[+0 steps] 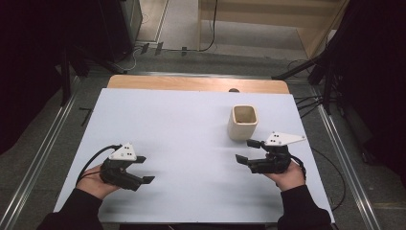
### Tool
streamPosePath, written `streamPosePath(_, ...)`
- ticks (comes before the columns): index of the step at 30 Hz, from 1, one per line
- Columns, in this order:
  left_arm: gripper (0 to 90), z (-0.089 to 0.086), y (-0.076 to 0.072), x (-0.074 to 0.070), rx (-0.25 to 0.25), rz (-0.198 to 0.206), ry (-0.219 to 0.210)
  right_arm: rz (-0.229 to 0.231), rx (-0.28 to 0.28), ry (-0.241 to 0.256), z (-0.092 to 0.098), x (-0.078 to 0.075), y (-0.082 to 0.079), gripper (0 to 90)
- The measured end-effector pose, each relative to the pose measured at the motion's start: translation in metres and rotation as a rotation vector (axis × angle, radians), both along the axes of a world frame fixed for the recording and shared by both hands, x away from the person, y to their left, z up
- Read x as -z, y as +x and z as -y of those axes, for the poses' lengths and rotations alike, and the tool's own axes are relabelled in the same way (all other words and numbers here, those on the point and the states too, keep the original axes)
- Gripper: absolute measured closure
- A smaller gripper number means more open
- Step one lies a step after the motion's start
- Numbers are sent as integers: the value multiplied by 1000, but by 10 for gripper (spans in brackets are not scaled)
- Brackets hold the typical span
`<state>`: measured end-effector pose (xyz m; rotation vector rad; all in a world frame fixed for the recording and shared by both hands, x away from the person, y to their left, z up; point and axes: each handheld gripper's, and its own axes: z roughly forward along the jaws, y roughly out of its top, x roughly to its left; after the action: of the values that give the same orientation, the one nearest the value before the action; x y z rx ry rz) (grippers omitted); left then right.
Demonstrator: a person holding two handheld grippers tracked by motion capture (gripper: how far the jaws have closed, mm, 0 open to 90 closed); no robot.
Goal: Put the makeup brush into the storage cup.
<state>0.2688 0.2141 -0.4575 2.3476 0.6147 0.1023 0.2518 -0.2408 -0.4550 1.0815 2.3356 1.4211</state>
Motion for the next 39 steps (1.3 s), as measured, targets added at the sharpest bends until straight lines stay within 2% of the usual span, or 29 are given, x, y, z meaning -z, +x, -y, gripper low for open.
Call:
streamPosePath(5, 245, 0, 0, 0, 1, 0, 1, 3, -17, -5, 0, 4, -4, 260)
streamPosePath(18, 245, 0, 0, 0, 1, 1, 0, -10, -11, -24, 8, 10, -11, 257)
streamPosePath(29, 245, 0, 0, 0, 2, 1, -1, -36, -11, -7, 10, 16, -7, 257)
streamPosePath(39, 245, 0, 0, 0, 0, 2, -1, -43, -20, -26, 9, 18, -7, 257)
